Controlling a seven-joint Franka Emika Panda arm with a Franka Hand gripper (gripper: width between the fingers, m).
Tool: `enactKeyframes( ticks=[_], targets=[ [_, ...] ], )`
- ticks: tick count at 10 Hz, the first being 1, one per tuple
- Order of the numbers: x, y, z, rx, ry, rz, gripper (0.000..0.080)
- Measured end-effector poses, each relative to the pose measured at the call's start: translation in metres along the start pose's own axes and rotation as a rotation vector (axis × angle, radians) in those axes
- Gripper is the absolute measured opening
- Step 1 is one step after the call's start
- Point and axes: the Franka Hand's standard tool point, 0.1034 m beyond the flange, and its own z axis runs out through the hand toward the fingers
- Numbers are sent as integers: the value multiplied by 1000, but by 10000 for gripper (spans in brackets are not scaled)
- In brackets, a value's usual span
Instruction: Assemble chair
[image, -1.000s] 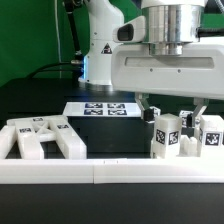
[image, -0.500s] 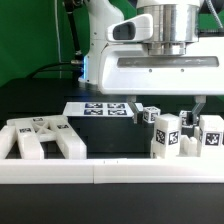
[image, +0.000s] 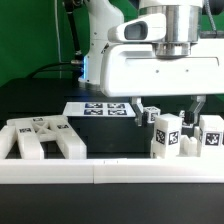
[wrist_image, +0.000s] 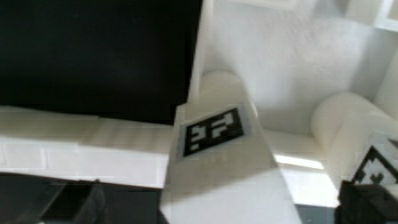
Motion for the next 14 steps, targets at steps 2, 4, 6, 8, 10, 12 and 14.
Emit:
enactKeyframes(
  ticks=[2, 4, 6, 8, 10, 12, 14],
  targets=[
    [-1, 0, 1, 0, -2, -33, 649],
    [-1, 0, 1, 1, -2, -7, 544],
    [-1, 0, 1, 2, -2, 23, 372],
    [-1, 0, 1, 3, -2, 185, 291],
    [0, -2, 1, 5, -2, 367, 291],
    [0, -3, 1, 10, -3, 582, 291],
    [-1, -4, 1, 11, -12, 814, 291]
  ],
)
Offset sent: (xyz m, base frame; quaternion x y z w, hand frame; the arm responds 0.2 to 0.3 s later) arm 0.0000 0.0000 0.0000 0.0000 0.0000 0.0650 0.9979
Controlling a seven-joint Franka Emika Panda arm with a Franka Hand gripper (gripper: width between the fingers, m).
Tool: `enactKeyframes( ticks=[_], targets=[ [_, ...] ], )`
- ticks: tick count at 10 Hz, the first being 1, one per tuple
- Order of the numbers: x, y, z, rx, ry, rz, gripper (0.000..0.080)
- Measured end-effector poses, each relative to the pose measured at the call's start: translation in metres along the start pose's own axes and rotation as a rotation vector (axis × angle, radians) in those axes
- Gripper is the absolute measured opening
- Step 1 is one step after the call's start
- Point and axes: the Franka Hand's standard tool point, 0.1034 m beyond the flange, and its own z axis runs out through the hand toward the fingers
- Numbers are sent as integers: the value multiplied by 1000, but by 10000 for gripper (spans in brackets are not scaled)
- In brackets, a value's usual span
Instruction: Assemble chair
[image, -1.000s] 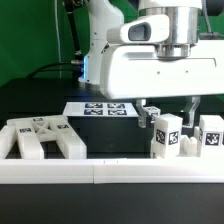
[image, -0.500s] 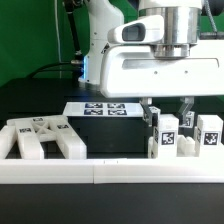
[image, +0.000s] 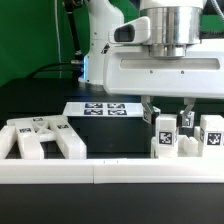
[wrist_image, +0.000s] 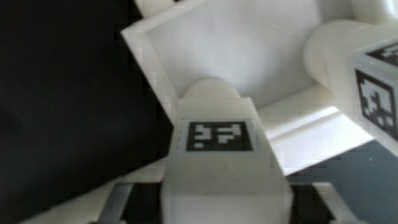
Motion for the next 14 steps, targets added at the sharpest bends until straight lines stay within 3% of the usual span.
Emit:
enactKeyframes(
  ticks=[4, 5, 6, 7, 8, 14],
  targets=[
    [0, -1, 0, -4, 4, 256, 291],
    [-1, -1, 0, -4, 4, 255, 362],
    [0, -1, 0, -4, 4, 222, 362],
    [1, 1, -1, -3, 5, 154, 559],
    [1, 1, -1, -4, 6, 127, 621],
    [1, 0, -1, -6, 8, -471, 649]
  ],
)
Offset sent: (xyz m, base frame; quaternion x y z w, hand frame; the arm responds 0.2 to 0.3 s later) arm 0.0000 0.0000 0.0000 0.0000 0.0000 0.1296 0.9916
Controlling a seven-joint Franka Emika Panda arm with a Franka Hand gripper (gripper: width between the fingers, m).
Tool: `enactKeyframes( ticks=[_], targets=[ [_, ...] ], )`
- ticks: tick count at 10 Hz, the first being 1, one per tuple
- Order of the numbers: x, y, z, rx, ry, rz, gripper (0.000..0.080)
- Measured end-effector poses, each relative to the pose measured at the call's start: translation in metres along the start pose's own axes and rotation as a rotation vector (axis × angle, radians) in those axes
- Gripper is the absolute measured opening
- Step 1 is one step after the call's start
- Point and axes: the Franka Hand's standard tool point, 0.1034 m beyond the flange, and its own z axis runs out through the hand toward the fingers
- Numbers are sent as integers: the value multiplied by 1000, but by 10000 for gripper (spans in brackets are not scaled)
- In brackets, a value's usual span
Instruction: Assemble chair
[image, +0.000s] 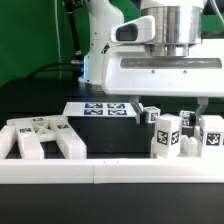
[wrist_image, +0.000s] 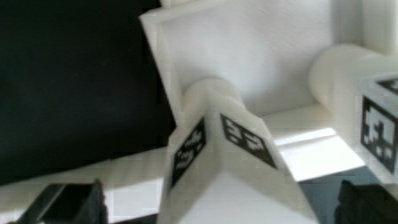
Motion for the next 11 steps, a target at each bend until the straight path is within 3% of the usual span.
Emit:
enactKeyframes(
  ticks=[7, 9, 10, 11],
  targets=[
    [1, 5, 0, -18, -1, -512, 649],
    [1, 5, 0, -18, -1, -503, 385],
    [1, 5, 0, -18, -1, -491, 385],
    [1, 5, 0, -18, -1, -490, 291]
  ],
)
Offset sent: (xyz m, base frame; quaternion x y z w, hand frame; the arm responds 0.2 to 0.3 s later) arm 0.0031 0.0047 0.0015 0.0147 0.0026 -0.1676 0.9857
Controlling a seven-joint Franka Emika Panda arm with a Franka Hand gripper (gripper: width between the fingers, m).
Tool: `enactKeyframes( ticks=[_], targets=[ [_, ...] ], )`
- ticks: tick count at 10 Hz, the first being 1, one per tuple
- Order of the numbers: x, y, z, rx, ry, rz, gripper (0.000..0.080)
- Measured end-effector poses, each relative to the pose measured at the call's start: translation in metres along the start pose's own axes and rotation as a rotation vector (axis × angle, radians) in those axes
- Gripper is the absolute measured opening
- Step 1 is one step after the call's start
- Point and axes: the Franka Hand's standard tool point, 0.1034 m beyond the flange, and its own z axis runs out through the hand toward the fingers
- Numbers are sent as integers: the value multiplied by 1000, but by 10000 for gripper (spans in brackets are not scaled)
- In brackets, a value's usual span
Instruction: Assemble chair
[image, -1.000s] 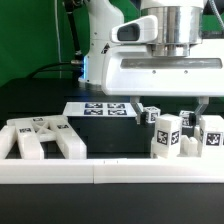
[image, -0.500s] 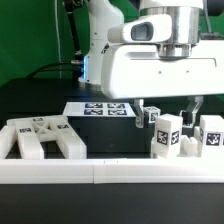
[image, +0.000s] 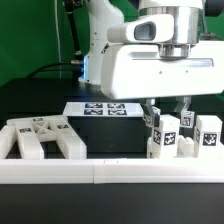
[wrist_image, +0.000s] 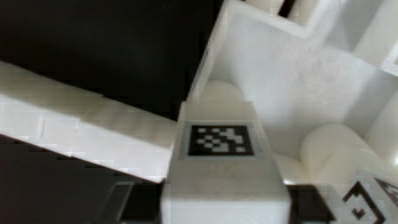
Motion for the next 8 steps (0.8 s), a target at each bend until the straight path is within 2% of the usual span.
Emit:
enactKeyframes(
  ticks=[1, 5, 8],
  targets=[
    [0, 0, 0, 0, 0, 2, 291],
    [0, 0, 0, 4, 0, 386, 291],
    [-4, -4, -1, 12, -25, 580, 291]
  ],
)
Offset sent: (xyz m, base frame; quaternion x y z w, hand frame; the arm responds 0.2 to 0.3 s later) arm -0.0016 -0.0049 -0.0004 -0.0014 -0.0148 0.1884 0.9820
